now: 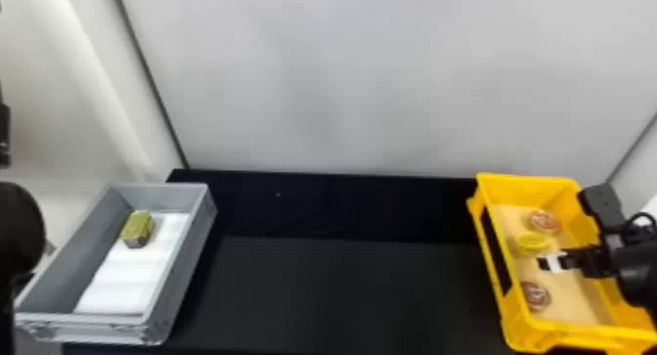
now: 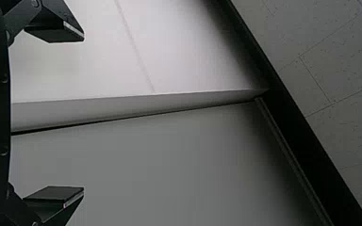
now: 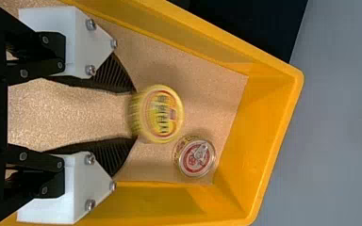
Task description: Pick up the round yellow can and place it in the yellow rectangular box
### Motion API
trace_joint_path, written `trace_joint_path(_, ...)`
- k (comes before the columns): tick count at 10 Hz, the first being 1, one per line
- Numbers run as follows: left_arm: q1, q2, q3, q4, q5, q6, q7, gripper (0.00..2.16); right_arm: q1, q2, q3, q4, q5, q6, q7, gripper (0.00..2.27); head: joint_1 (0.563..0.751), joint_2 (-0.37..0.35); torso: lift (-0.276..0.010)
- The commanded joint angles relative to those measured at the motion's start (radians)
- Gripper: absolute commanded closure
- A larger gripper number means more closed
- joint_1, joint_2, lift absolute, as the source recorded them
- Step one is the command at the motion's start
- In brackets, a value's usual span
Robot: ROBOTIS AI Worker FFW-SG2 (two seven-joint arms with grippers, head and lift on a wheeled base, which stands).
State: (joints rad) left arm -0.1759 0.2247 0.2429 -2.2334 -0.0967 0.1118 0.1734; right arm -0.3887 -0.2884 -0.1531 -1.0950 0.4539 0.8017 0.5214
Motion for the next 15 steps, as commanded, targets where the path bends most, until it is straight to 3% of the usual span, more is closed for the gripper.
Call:
trace_joint_path(1, -0.001, 0.001, 0.000, 0.000, 0.000, -0.001, 0.000, 0.13, -0.004, 0.000, 0.003, 0.027, -0.044, -0.008, -0.023, 0.67, 0.694, 0.054, -0.003)
trace_joint_path(9, 0.001, 0.001, 0.001, 0.000, 0.000, -0.003, 0.000, 0.13, -0.007, -0.003, 0.015, -0.003, -0.058, -0.016, -0.047, 0.66, 0.694, 0.054, -0.003)
trace_joint_path(12, 0.001, 0.001, 0.001, 0.000, 0.002, -0.003, 0.000, 0.13, 0.005, 0.000, 0.021, -0.028, -0.072, 0.012, -0.087, 0.27, 0.694, 0.054, -0.003)
trace_joint_path(15, 0.001, -0.001, 0.001, 0.000, 0.002, -0.001, 0.000, 0.13, 0.014, 0.003, 0.032, -0.063, -0.095, 0.049, -0.159, 0.11, 0.694, 0.054, -0.003)
